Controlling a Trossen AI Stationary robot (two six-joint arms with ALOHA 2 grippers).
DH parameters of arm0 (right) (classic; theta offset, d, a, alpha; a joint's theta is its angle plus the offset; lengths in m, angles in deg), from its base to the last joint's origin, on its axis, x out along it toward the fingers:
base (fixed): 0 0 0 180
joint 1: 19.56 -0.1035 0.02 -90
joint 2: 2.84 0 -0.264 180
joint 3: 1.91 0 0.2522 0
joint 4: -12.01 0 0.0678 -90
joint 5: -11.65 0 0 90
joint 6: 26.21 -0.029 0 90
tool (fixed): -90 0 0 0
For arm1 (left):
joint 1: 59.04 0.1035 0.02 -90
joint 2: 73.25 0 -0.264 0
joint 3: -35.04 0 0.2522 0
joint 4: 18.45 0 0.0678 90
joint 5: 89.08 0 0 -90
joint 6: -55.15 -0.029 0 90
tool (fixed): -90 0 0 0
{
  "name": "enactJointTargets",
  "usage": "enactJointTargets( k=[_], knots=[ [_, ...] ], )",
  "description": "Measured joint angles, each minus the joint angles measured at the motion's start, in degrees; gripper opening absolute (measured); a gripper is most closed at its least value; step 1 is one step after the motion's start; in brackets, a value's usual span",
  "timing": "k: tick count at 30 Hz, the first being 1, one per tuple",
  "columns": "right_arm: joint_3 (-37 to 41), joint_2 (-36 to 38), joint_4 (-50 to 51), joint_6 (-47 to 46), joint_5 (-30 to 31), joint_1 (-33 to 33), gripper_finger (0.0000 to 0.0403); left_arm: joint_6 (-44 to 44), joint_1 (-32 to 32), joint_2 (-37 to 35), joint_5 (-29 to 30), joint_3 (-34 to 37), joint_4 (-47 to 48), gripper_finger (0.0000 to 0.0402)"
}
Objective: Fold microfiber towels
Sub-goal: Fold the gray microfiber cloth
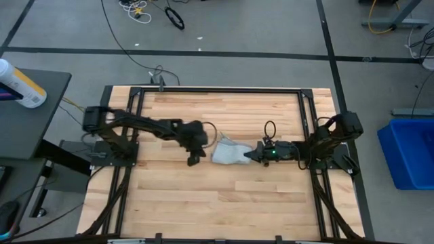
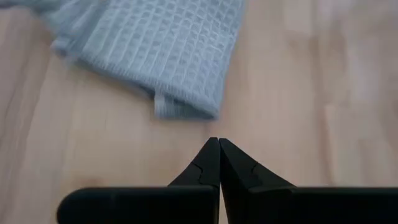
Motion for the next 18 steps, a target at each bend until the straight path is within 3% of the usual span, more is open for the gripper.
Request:
enactJointTargets(
  k=[8,18],
  knots=[
    [-0.1,0.0,0.2,0.7,-0.1,0.0,0.0018,-9.5,0.1,12.6,2.0,-16.1,11.0,0.0001],
    [-0.3,-0.1,0.3,1.8,-0.3,0.0,0.0018,-9.4,0.8,19.6,0.4,-21.2,14.3,0.0]
  ],
)
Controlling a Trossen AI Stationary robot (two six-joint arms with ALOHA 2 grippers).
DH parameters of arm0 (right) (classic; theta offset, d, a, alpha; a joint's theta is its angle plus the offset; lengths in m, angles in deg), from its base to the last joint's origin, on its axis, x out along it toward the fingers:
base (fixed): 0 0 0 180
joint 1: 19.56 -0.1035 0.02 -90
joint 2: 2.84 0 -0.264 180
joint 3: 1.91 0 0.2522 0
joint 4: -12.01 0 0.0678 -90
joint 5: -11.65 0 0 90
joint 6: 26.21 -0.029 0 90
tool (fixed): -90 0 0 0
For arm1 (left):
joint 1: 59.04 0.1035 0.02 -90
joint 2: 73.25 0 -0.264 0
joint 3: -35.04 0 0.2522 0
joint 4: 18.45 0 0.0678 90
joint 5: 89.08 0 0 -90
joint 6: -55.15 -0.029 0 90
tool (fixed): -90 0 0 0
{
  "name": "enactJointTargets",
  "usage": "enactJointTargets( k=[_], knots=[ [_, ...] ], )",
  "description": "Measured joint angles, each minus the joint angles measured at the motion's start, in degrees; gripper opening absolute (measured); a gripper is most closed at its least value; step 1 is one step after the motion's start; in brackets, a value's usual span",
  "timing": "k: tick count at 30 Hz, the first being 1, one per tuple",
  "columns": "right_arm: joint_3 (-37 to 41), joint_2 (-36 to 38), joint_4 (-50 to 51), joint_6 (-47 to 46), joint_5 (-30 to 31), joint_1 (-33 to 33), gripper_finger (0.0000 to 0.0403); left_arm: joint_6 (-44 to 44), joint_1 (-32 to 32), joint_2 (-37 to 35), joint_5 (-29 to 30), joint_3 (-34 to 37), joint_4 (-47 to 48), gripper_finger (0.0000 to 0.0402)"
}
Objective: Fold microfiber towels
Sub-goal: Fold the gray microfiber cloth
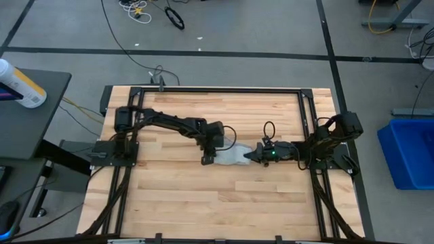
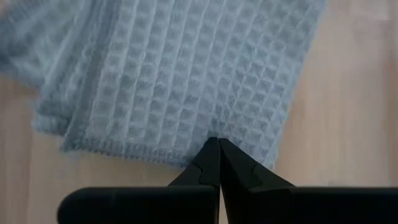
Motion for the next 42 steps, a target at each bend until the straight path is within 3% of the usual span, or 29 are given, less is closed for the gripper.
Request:
enactJointTargets(
  k=[7,16,26,33,40,42],
  knots=[
    [-3.3,-0.2,1.1,3.3,-1.4,0.6,0.0018,1.4,-0.5,1.5,-0.7,-0.2,-1.8,0.0],
    [-14.5,-0.3,11.9,8.1,-5.5,4.3,0.0018,1.8,-0.8,1.5,0.0,-0.2,-2.3,0.0],
    [-28.8,-1.5,38.0,11.8,-13.4,9.3,0.0018,2.3,-0.8,1.6,0.3,0.0,-3.5,0.0],
    [-29.5,-2.3,37.3,11.0,-13.2,9.9,0.0018,2.3,-0.5,1.6,-0.4,0.9,-4.9,0.0],
    [-28.6,-2.3,32.1,11.6,-8.8,9.4,0.0018,4.3,-0.1,1.8,-0.1,1.1,-9.9,0.0],
    [-28.3,-2.3,31.5,11.9,-8.6,9.4,0.0034,4.8,-0.1,1.8,-0.4,1.1,-10.8,0.0]
  ],
)
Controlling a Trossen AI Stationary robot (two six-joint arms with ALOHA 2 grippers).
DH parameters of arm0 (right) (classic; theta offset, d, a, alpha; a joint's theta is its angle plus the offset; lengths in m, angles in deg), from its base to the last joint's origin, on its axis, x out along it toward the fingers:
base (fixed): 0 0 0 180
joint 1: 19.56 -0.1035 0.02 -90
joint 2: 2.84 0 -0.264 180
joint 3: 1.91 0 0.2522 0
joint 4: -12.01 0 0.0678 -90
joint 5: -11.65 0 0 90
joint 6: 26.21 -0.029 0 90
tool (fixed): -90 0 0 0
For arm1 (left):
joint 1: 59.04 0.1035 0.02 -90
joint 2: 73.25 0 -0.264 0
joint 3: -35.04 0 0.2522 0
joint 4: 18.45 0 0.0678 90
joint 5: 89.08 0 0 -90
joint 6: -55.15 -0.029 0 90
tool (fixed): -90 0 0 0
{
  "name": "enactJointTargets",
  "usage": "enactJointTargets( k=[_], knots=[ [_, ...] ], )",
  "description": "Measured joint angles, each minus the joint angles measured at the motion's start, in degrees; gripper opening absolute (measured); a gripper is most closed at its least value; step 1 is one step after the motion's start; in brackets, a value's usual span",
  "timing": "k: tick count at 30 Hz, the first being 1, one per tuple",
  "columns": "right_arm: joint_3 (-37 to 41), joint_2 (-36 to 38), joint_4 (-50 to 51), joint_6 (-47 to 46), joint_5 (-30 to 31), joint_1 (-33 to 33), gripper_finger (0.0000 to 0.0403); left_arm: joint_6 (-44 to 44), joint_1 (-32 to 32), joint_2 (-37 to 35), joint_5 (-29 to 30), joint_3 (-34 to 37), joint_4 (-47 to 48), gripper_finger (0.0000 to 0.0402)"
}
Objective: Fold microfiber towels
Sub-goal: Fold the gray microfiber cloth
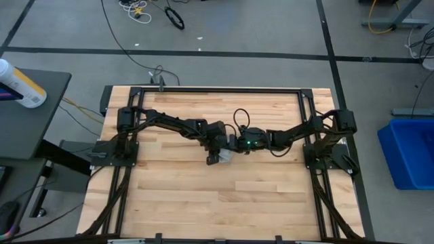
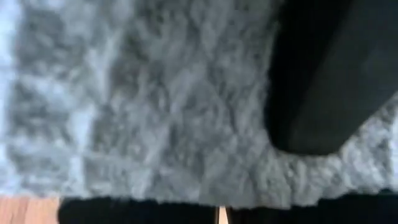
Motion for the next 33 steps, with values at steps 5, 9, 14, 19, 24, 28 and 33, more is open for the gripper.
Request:
enactJointTargets(
  k=[5,9,14,19,24,28,33],
  knots=[
    [0.1,0.0,0.6,0.9,-0.2,0.0,0.0139,-0.4,-0.1,0.0,-0.6,0.0,-0.3,0.0],
    [0.1,-0.1,1.4,1.3,-0.5,0.0,0.0213,-0.4,-0.1,-0.2,-0.9,-0.1,1.2,0.0],
    [0.1,-0.1,2.1,2.6,-0.5,0.0,0.0243,1.5,-0.2,-0.3,1.0,-0.2,4.3,0.0007],
    [0.1,-0.1,0.9,5.0,-0.6,0.1,0.0219,3.2,-0.2,-0.8,1.8,-0.2,5.1,0.0008],
    [0.0,-0.1,-0.8,6.2,-0.9,0.1,0.0176,3.4,-0.2,-1.3,3.1,-0.2,5.0,0.0006],
    [0.0,-0.1,-1.7,7.2,-1.5,0.0,0.0119,3.4,-0.2,-1.3,3.2,-0.2,5.1,0.0013],
    [-0.2,0.0,-4.3,7.7,-2.8,-1.1,0.0022,4.1,-0.1,-1.1,4.0,-0.1,5.6,0.0011]
  ],
)
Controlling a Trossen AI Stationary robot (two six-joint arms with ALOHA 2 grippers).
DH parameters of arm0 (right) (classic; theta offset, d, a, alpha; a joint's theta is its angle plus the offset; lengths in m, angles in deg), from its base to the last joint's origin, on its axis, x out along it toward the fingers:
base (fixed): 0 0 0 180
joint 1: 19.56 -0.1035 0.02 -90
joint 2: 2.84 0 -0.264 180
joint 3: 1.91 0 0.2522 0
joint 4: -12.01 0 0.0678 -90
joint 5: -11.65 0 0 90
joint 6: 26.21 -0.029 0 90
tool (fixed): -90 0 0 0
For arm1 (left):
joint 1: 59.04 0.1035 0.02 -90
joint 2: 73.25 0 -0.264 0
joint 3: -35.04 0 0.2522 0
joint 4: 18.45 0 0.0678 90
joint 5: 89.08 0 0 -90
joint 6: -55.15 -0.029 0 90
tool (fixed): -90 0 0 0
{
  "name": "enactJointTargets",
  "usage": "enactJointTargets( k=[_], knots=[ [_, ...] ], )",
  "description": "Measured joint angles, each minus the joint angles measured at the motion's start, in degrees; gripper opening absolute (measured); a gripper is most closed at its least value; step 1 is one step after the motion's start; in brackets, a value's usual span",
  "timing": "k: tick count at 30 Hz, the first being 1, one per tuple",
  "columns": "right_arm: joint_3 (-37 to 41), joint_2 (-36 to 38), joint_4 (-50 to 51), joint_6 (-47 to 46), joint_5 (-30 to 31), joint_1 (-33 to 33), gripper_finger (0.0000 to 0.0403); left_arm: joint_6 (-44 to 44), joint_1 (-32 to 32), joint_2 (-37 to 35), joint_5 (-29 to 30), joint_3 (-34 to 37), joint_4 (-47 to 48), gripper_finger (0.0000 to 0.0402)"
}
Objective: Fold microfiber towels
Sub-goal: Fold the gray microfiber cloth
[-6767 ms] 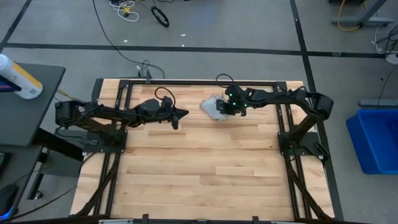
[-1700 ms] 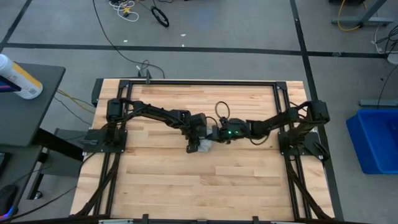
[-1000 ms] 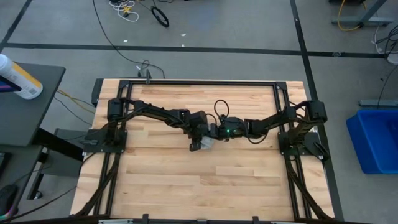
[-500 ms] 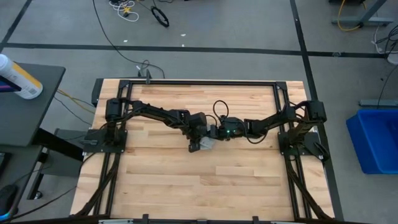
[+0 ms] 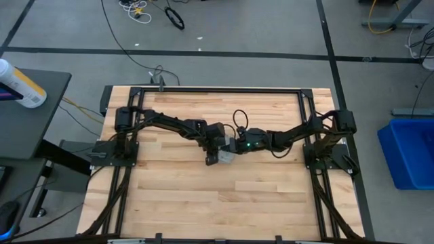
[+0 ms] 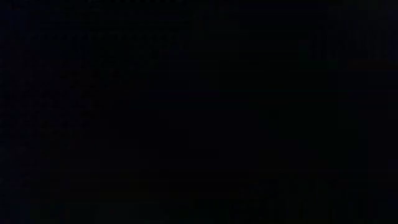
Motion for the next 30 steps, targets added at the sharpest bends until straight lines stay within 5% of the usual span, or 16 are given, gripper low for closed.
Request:
enactJointTargets(
  k=[4,19,23,30],
  knots=[
    [-0.3,0.3,-5.9,2.1,-0.1,-0.7,0.0028,0.0,0.1,0.0,0.0,0.0,-0.2,0.0005],
    [-0.2,0.4,-4.5,2.4,1.6,0.8,0.0265,1.1,0.2,0.0,-0.2,0.0,-0.3,0.0022],
    [-0.2,0.7,-4.4,2.5,1.4,0.7,0.0277,1.9,0.3,0.0,0.0,0.0,0.0,0.0021],
    [0.0,4.0,-2.5,4.0,0.4,0.4,0.024,3.2,0.9,-0.1,1.2,-0.1,2.2,0.0046]
  ],
)
